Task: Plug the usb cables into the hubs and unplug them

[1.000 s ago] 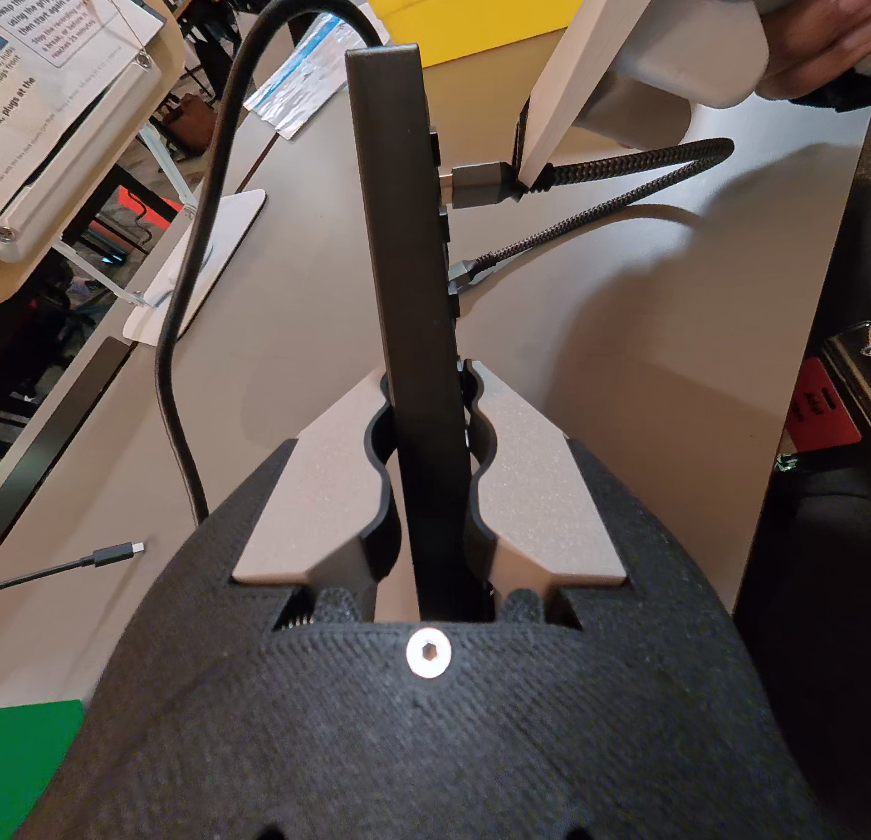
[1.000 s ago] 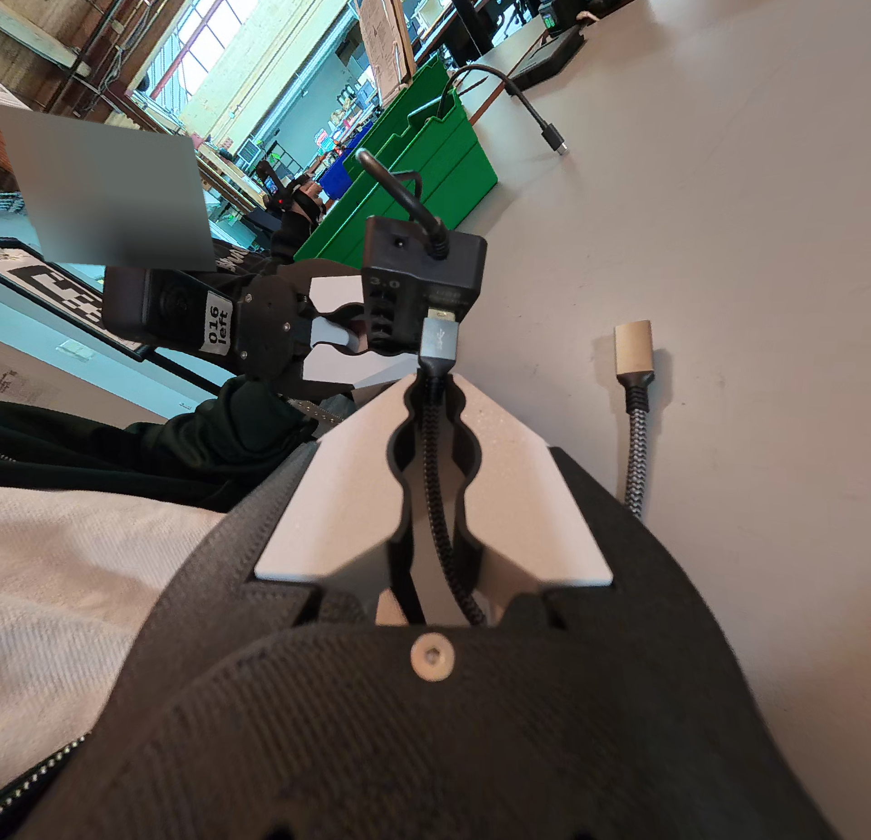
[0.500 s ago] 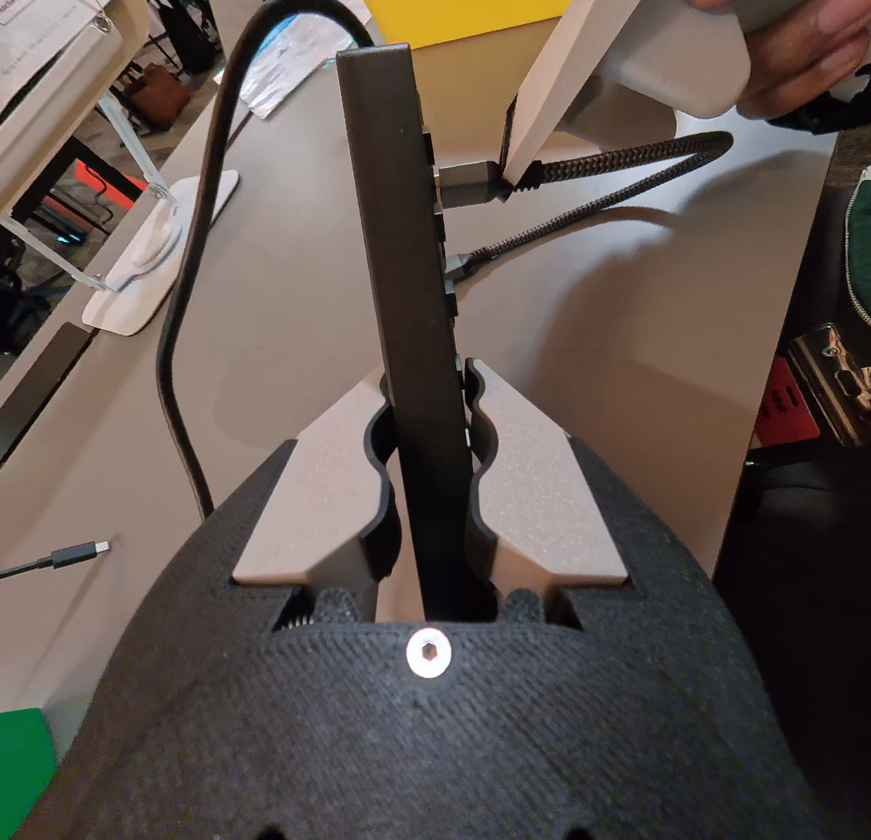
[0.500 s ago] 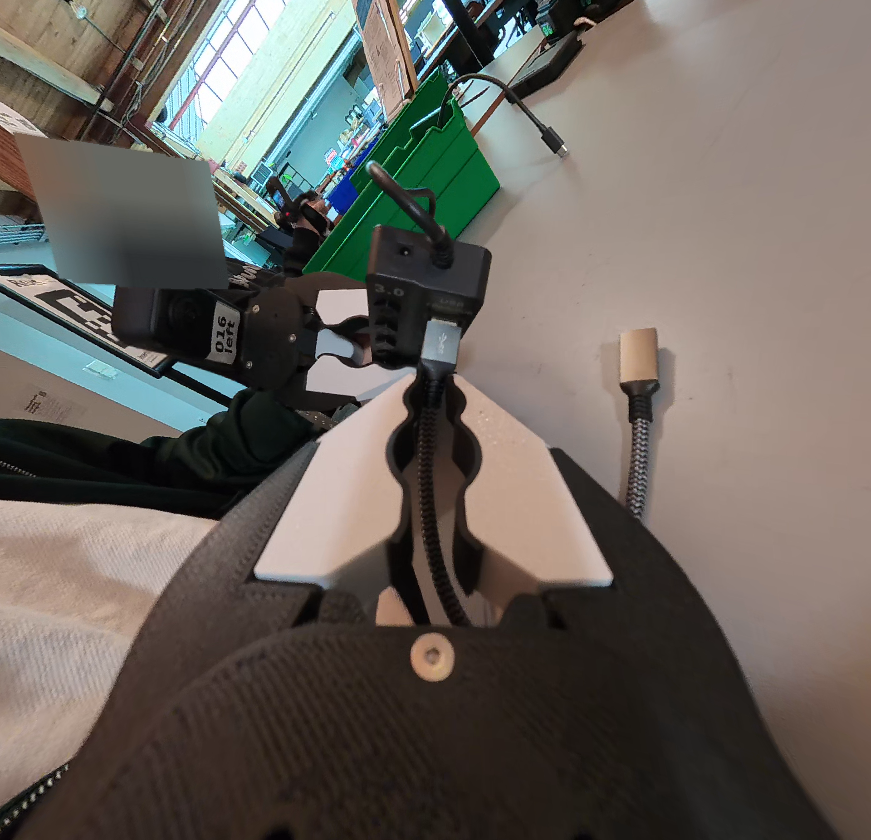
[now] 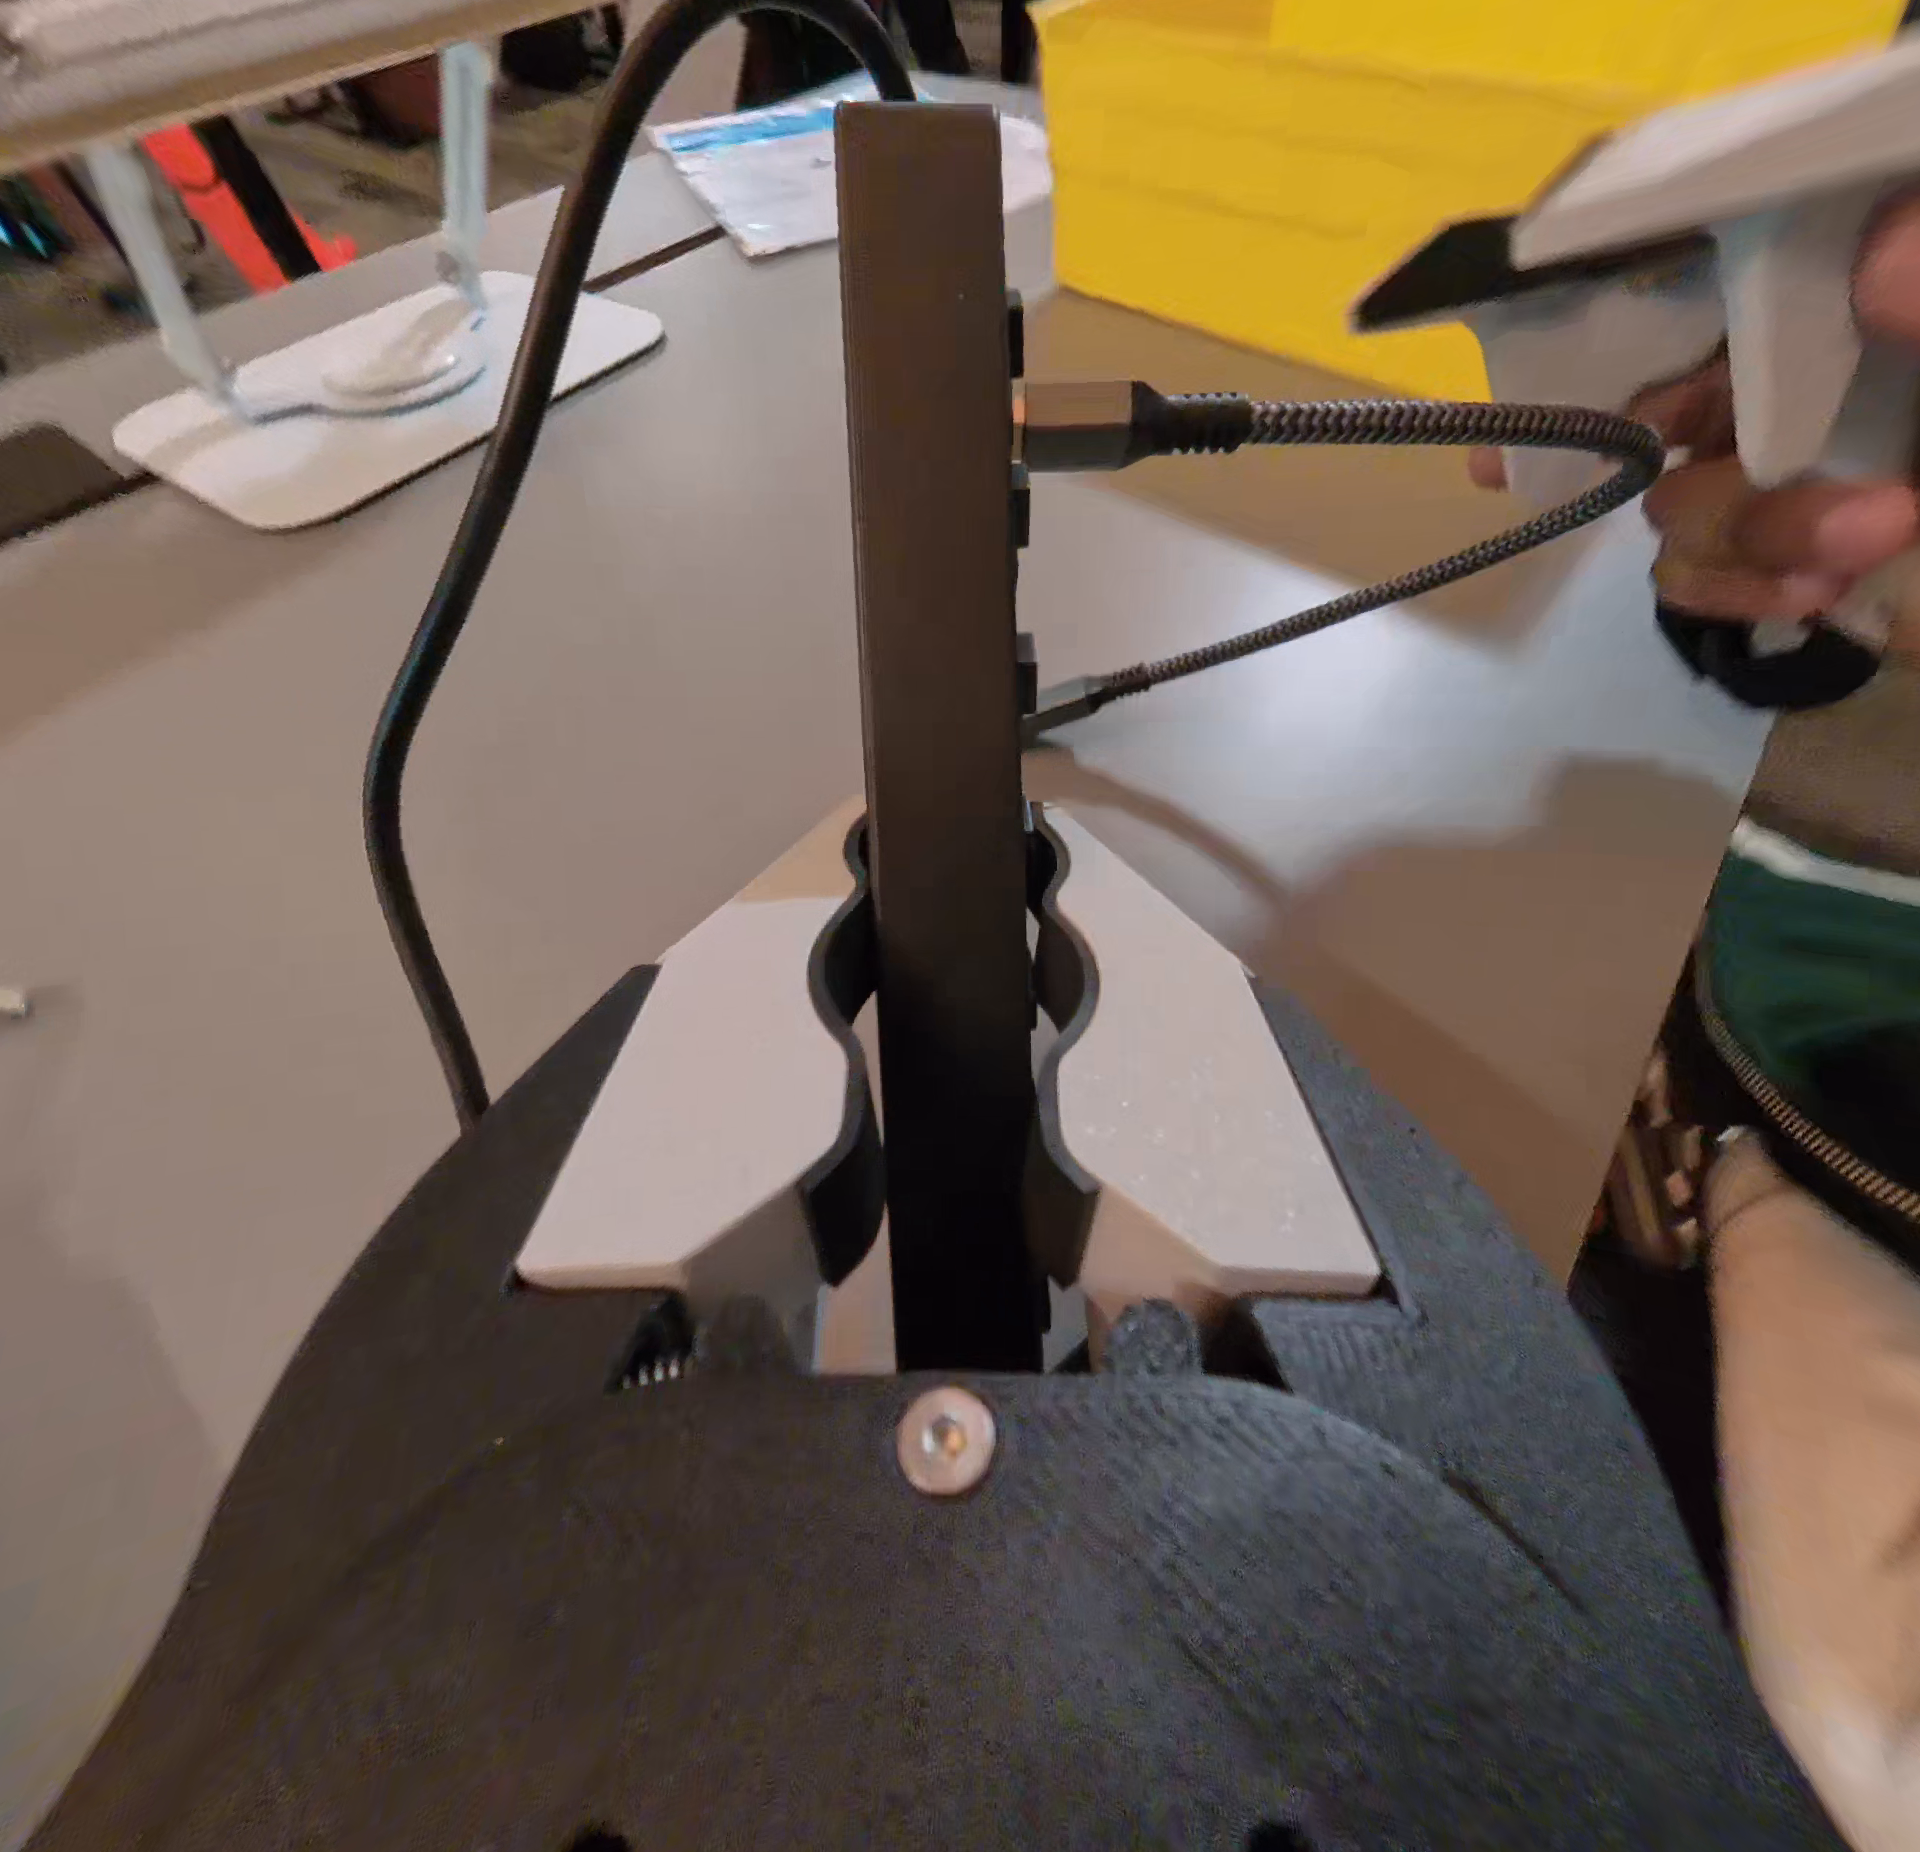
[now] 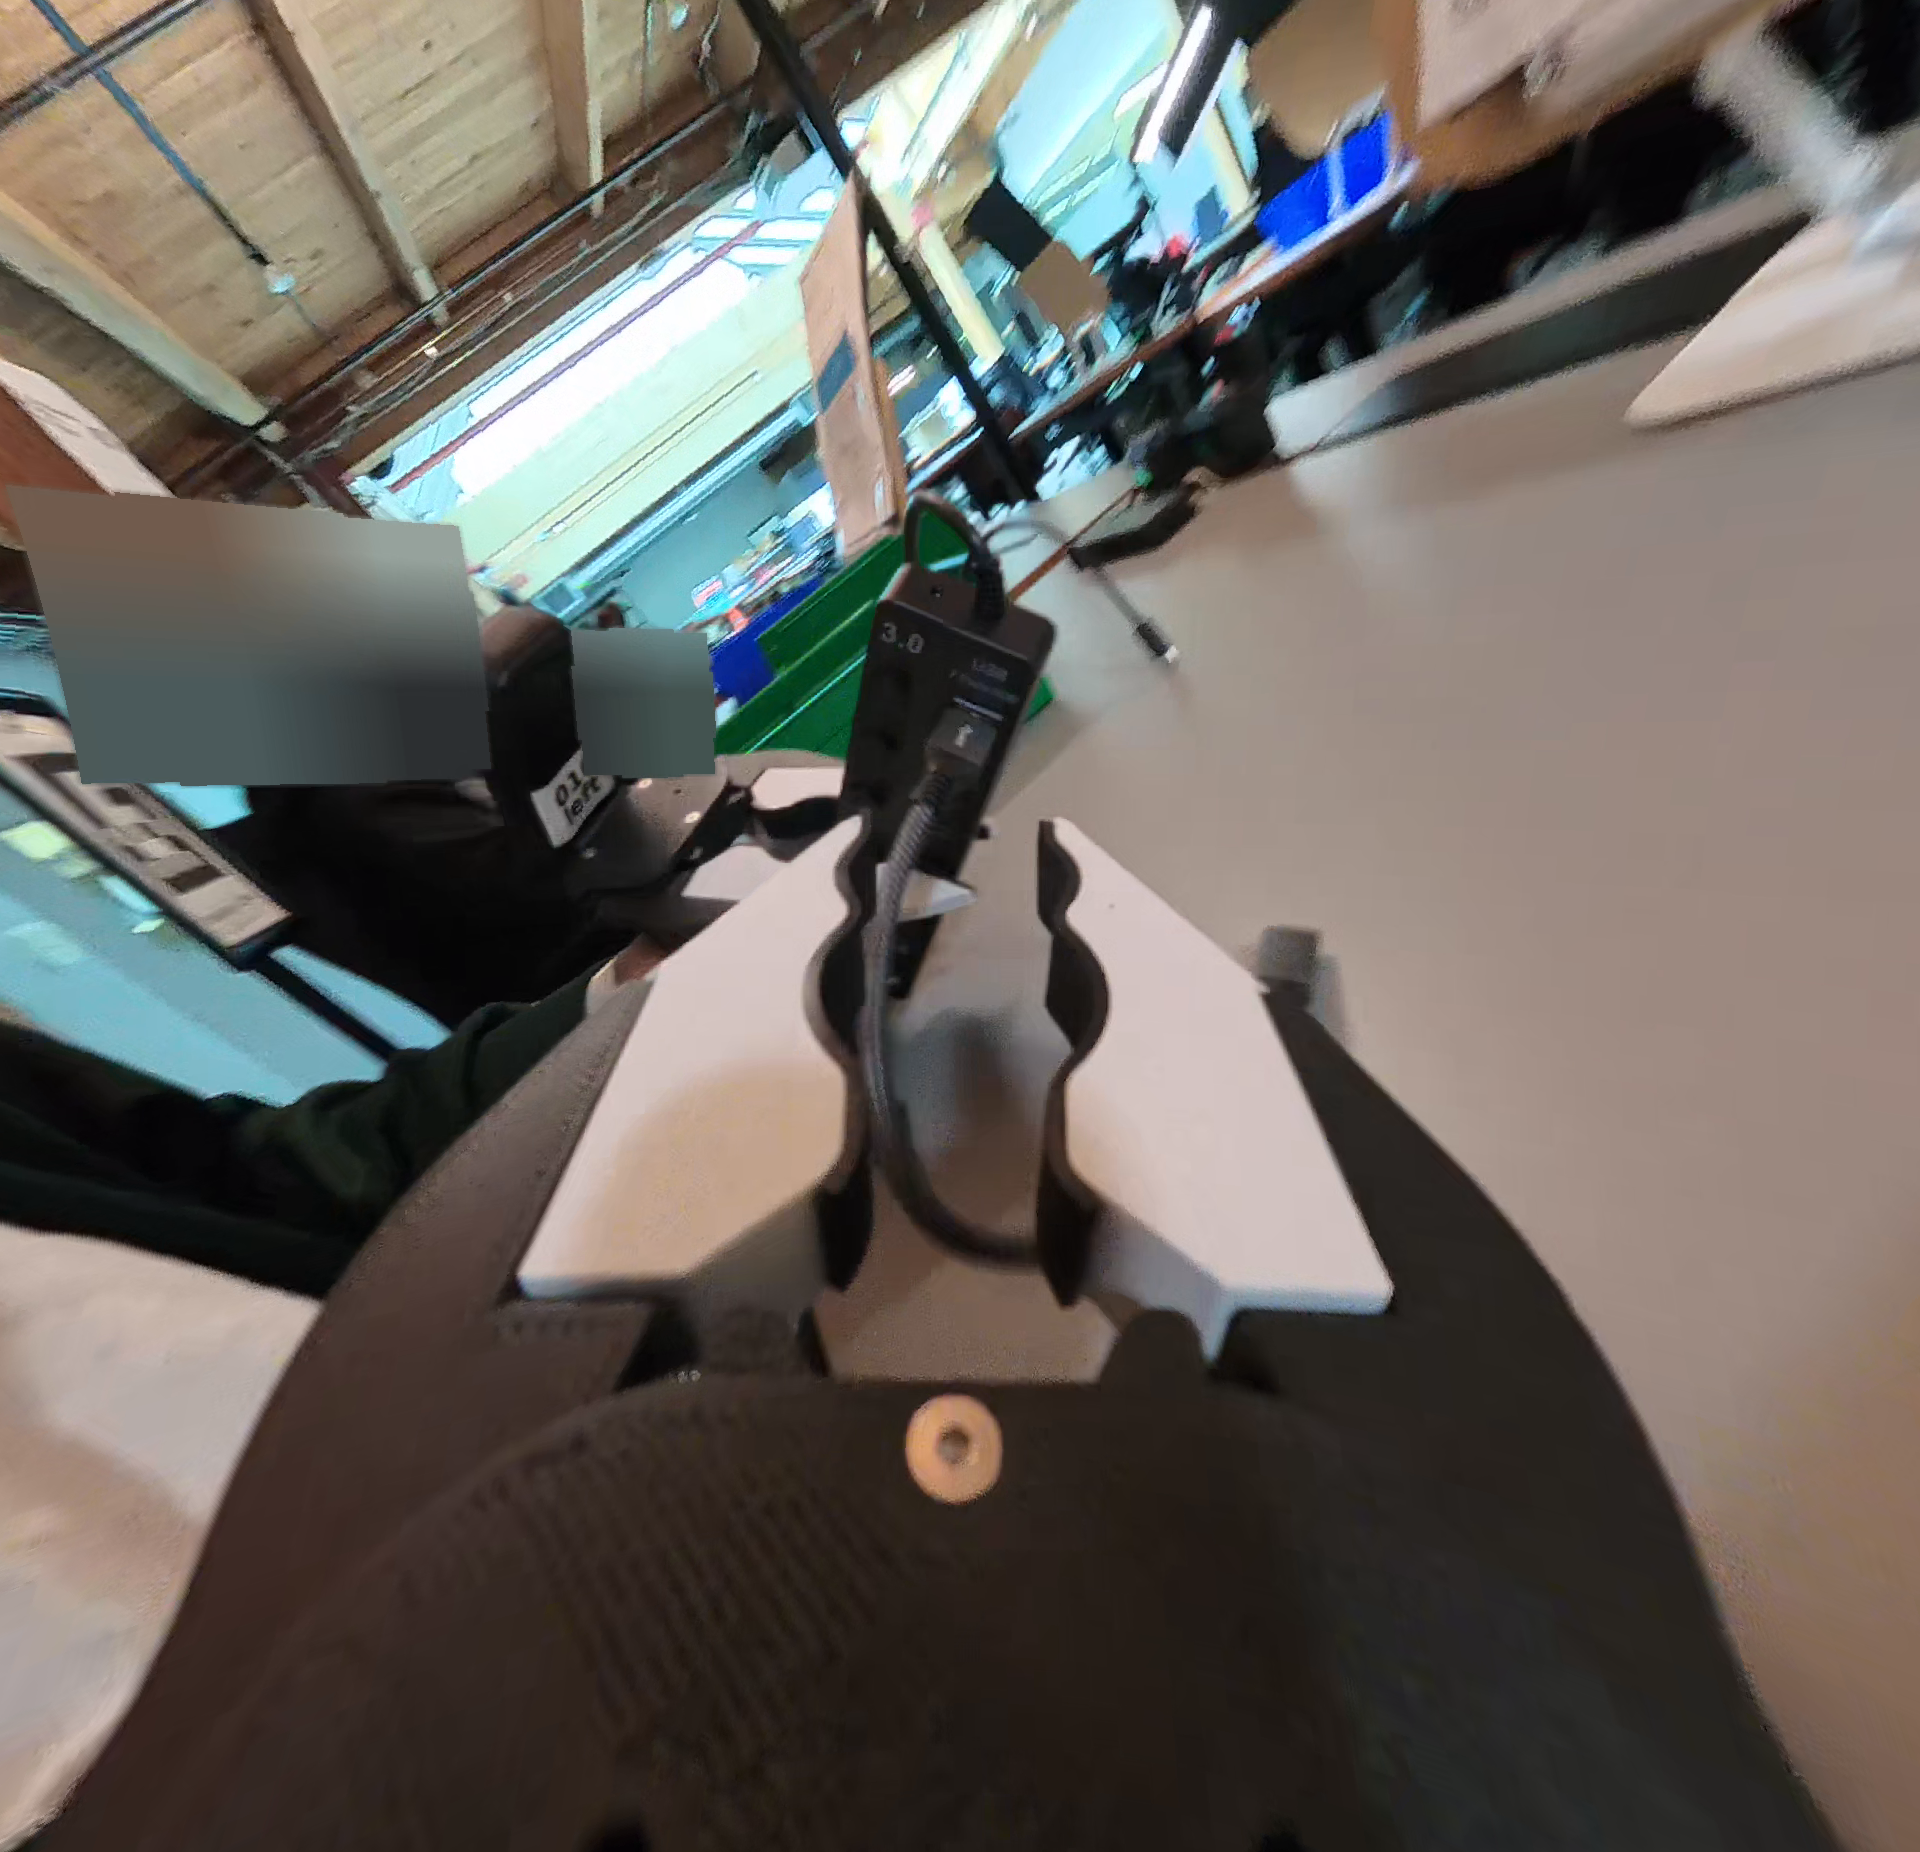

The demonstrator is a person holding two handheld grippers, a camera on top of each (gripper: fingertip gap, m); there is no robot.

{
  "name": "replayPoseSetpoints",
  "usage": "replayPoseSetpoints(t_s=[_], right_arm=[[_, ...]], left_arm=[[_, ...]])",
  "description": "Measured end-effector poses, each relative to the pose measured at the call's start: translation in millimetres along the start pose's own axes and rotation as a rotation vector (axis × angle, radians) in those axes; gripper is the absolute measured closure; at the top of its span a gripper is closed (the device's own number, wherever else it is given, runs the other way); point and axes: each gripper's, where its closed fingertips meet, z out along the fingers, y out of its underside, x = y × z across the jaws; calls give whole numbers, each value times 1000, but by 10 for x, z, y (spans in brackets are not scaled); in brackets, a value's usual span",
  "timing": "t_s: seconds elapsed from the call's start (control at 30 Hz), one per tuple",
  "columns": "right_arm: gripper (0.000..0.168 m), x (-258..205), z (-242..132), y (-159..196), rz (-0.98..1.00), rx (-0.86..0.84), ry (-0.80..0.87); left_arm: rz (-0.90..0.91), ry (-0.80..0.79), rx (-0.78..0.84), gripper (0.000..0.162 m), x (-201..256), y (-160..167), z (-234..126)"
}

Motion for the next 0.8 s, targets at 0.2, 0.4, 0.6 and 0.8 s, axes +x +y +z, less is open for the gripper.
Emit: replayPoseSetpoints(t_s=[0.2,0.4,0.6,0.8], right_arm=[[137,83,-76,-90,-83,57,63],[135,140,-58,-43,-59,54,64],[136,174,-25,35,-43,23,57],[137,179,-11,76,-50,-1,52]], left_arm=[[-442,74,148,137,-312,-95,-137],[-627,128,231,138,-430,-127,-198],[-676,147,253,138,-464,-117,-204],[-749,183,292,138,-496,-133,-227]])
